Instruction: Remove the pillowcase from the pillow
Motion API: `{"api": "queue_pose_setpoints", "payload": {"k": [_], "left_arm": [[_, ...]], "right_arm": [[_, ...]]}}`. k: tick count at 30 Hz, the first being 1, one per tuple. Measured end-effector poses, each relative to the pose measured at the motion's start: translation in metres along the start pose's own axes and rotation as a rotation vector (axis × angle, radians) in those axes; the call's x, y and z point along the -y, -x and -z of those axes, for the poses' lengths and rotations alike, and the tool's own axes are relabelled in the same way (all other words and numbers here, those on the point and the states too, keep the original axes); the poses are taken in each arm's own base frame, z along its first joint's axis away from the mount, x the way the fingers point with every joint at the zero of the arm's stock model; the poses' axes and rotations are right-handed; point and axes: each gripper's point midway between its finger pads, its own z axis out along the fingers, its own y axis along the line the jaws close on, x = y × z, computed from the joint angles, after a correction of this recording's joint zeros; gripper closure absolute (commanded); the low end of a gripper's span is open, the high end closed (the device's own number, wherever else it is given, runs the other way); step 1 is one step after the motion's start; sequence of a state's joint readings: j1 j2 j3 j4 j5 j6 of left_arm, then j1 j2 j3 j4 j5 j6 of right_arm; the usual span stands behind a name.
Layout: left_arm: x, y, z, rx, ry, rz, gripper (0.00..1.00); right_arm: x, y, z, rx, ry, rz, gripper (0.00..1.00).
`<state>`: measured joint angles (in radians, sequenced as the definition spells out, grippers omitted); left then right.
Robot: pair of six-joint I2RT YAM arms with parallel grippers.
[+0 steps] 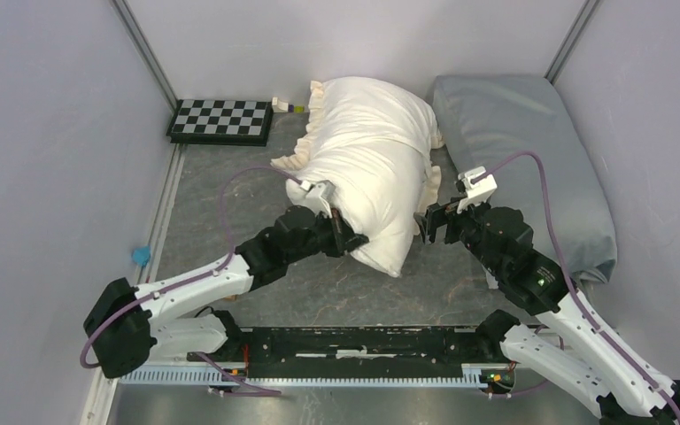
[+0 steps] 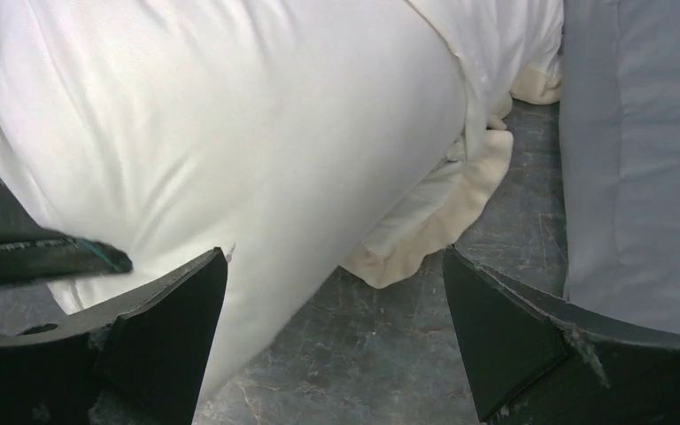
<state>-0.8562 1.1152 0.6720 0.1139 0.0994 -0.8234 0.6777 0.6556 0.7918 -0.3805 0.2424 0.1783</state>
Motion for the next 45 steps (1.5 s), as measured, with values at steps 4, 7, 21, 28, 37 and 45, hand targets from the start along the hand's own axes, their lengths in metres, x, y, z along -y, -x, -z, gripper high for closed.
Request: {"api": "queue_pose_setpoints", "payload": {"k": [4,7,21,28,37,45], "left_arm": [[0.012,-0.036,-0.007,-0.051,0.016,-0.115,0.55],[0.036,-0.069,0.003,-0.13,-0.001,-0.276,0.4],[0.071,0.02,0.096,-0.02,0.134,-0.486,0.0],[-0.042,0.078,0.101,0.05,0.482,-0.319,0.0],[-0.093,0.038,0.066,-0.099,0.43,-0.125,0.36],[-0.076,-0.012,0.032,-0.186,0.181,0.031,0.37]], "right_arm": [[-0.005,-0.002,0.0,-0.008,0.024,-0.008,0.02],[-0.006,-0.003,0.0,-0.01,0.031,-0.014,0.02],[-0.041,-0.023,-0.021,-0.099,0.18,-0.026,0.02],[-0.101,-0.045,-0.042,-0.192,0.265,-0.001,0.02],[-0.157,-0.032,-0.07,-0.183,0.139,-0.008,0.02],[-0.121,-0.02,-0.059,-0.091,-0.019,-0.05,0.02]]}}
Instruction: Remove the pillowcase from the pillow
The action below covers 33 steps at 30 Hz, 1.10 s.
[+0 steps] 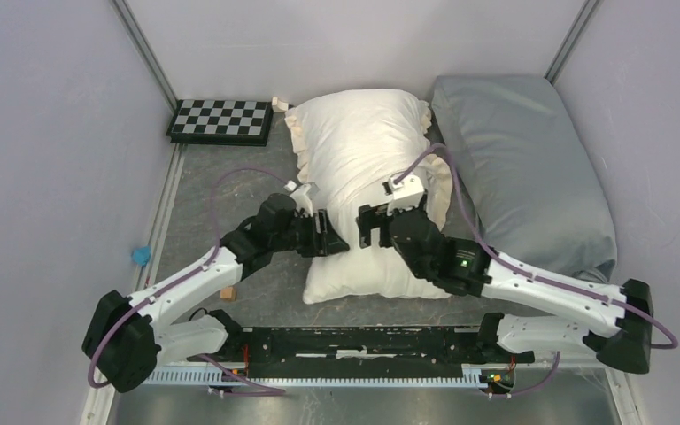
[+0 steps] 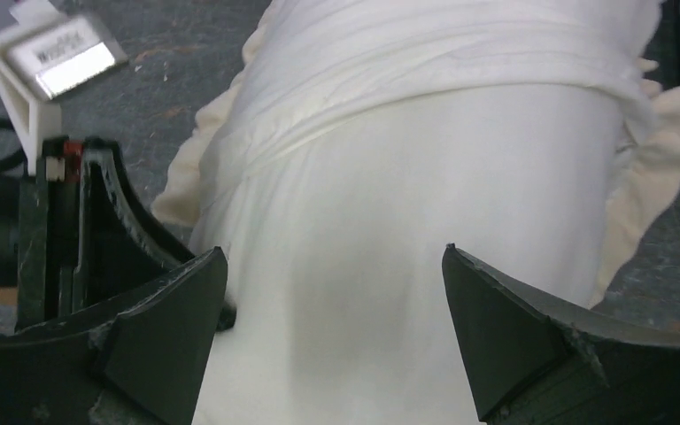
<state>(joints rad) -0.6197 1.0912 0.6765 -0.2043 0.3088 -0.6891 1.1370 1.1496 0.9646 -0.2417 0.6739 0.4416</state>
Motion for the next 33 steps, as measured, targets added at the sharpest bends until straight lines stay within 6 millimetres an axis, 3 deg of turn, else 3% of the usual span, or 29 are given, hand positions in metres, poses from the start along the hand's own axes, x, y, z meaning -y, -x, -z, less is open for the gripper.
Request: {"api": "queue_pose_setpoints", "payload": {"k": [5,8,14,18,21,25,31,33], "left_arm": [[0.06,-0.037,-0.005,-0.132,-0.197,-0.098,0.35],[0.072,-0.033,0.005,-0.123,-0.208,-0.136,0.28],[0.056,0.028,0.053,0.138,-0.064,-0.168,0.23],[0.031,0.052,0.06,0.203,0.032,-0.128,0.22],[0.009,0.05,0.048,0.164,0.082,-0.087,0.22],[-0.02,0.027,0.029,0.085,0.096,0.006,0.22],[-0.019,0.019,0.009,0.035,0.013,0.098,0.23],[-0.017,0.018,0.002,0.03,-0.016,0.122,0.26]], "right_arm": [[0.028,0.023,0.027,0.088,-0.039,-0.058,0.02],[0.029,0.024,0.031,0.089,-0.027,-0.06,0.02],[0.008,-0.011,0.019,-0.045,0.045,0.047,0.02],[-0.009,-0.041,0.011,-0.139,0.109,0.138,0.02],[-0.008,-0.056,0.007,-0.175,0.106,0.176,0.02],[0.007,-0.08,0.005,-0.222,0.056,0.222,0.02],[0.033,-0.119,0.007,-0.259,-0.003,0.271,0.03],[0.037,-0.122,0.008,-0.248,-0.004,0.264,0.14]]}}
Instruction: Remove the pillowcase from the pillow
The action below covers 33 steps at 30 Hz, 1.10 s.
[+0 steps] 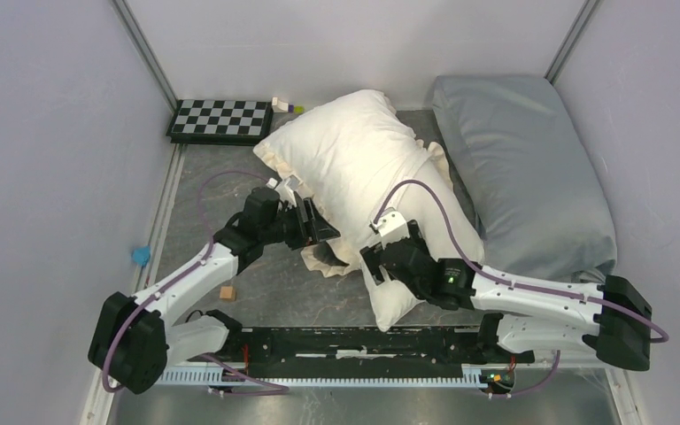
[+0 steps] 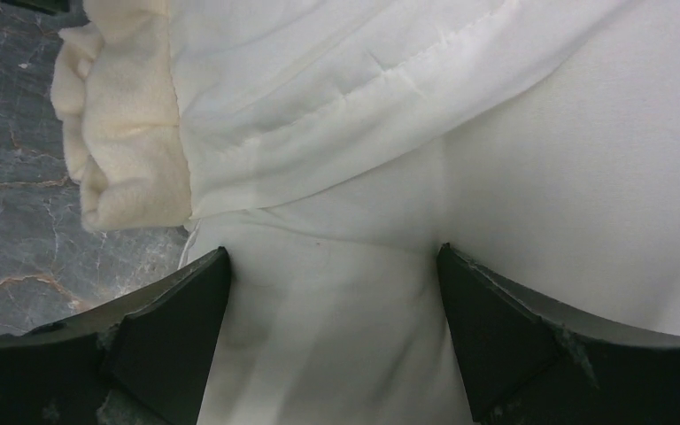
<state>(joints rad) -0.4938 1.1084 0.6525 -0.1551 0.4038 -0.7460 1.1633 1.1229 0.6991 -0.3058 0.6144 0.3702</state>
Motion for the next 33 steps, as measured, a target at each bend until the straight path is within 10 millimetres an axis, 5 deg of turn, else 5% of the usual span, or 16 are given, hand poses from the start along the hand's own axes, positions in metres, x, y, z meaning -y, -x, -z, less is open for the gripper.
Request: {"api": "queue_pose_setpoints", "payload": {"k": [8,11,15,17,26,33], "left_arm": [[-0.009,-0.005,-0.03,-0.016,-0.051,0.115,0.29],[-0.011,-0.004,-0.035,-0.004,-0.062,0.14,0.36],[-0.013,-0.002,-0.041,0.018,-0.076,0.174,0.78],[-0.017,0.002,-0.043,0.03,-0.074,0.193,0.89],[-0.04,0.05,-0.026,0.169,-0.061,0.252,0.98],[-0.074,0.091,0.007,0.33,-0.016,0.331,0.98]], "right_arm": [[0.009,0.002,0.008,0.093,0.013,-0.062,0.98],[0.011,0.003,0.011,0.11,0.018,-0.074,1.0],[0.012,0.003,0.013,0.116,0.021,-0.076,1.0],[0.013,0.003,0.014,0.118,0.021,-0.078,1.0],[0.023,0.004,0.026,0.132,0.014,-0.105,1.0],[0.053,0.007,0.05,0.165,-0.059,-0.194,1.0]]}}
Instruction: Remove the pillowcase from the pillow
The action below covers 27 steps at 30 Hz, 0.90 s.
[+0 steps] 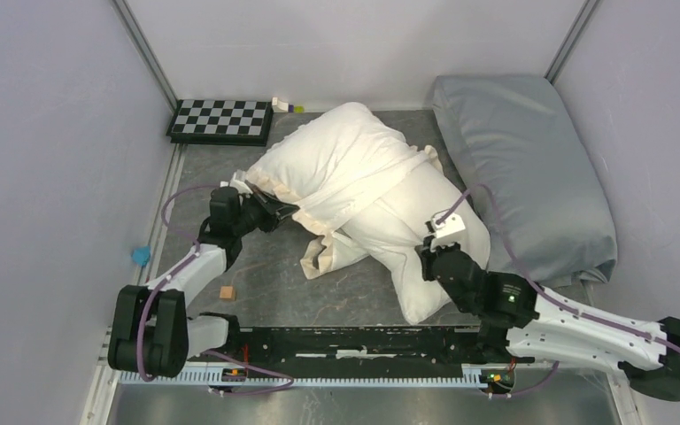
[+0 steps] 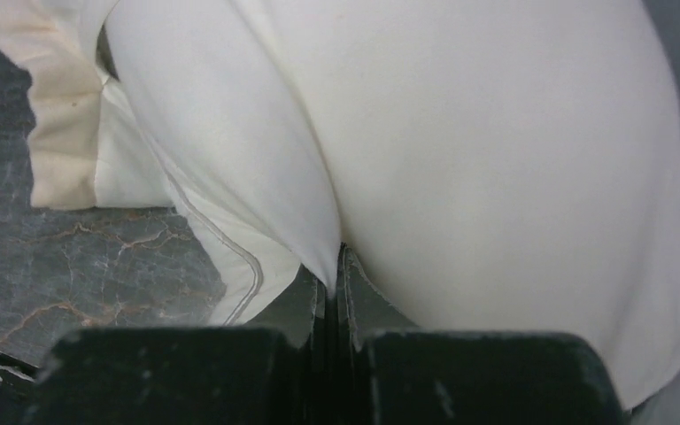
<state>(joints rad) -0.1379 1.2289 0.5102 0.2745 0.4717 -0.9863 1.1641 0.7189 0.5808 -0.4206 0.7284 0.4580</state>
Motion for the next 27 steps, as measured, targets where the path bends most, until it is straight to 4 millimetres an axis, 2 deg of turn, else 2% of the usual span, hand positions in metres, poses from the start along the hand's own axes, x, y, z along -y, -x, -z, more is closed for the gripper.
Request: {"api": "queue_pose_setpoints", "payload": {"k": [6,12,13,14,15,16,17,18,22,27], "left_arm": [[-0.021,0.008,0.024,0.094,0.042,0.054,0.98],[-0.014,0.029,0.055,0.245,0.047,0.05,0.98],[-0.012,0.031,0.06,0.268,0.046,0.045,0.98],[-0.011,0.032,0.065,0.29,0.043,0.043,0.98],[-0.01,0.033,0.068,0.306,0.038,0.04,0.98],[-0.009,0.034,0.073,0.332,0.033,0.034,0.98],[-0.009,0.036,0.075,0.346,0.032,0.032,0.98],[-0.01,0.038,0.078,0.364,0.034,0.032,0.98],[-0.014,0.046,0.082,0.394,0.046,0.039,0.98],[-0.009,0.043,0.081,0.368,0.028,0.031,0.98]], "right_arm": [[0.034,0.028,0.035,0.121,-0.027,-0.139,1.0],[0.047,0.033,0.049,0.159,-0.015,-0.174,1.0],[0.047,0.033,0.049,0.155,-0.016,-0.166,0.96],[0.046,0.034,0.049,0.151,-0.015,-0.154,0.86],[0.044,0.034,0.048,0.147,-0.008,-0.135,0.7],[0.039,0.034,0.046,0.141,0.013,-0.098,0.48],[0.032,0.034,0.044,0.132,0.042,-0.06,0.32],[0.025,0.033,0.042,0.122,0.07,-0.028,0.2],[-0.002,0.029,0.032,0.07,0.163,0.117,0.04],[-0.03,0.038,0.026,0.043,0.266,0.247,0.02]]}}
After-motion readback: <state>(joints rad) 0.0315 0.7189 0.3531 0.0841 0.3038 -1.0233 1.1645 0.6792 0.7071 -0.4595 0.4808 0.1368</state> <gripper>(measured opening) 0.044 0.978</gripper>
